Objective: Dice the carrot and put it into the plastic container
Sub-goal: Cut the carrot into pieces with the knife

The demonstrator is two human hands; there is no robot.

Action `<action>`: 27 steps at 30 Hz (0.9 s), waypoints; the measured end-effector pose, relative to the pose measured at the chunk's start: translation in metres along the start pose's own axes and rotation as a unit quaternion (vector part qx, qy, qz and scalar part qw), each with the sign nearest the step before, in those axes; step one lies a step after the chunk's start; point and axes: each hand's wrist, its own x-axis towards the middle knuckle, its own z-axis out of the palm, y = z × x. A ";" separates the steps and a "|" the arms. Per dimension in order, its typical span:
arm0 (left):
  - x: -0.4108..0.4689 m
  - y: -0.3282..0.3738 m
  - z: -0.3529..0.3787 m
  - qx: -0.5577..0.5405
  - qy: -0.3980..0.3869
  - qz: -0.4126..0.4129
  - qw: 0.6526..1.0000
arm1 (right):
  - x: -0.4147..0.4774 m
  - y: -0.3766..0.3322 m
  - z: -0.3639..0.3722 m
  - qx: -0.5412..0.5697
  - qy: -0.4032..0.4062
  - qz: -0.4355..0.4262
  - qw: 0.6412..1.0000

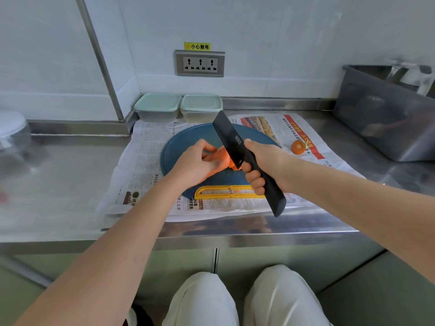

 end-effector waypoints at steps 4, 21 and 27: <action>0.001 -0.001 0.002 0.016 0.012 0.009 1.000 | 0.001 -0.002 0.002 -0.034 0.015 0.009 0.999; 0.002 0.004 0.000 0.015 0.005 0.014 1.000 | 0.014 -0.034 0.003 -0.112 -0.025 0.077 0.990; 0.004 -0.001 0.000 -0.007 0.000 0.013 1.000 | 0.026 -0.030 0.011 -0.106 -0.017 0.086 0.991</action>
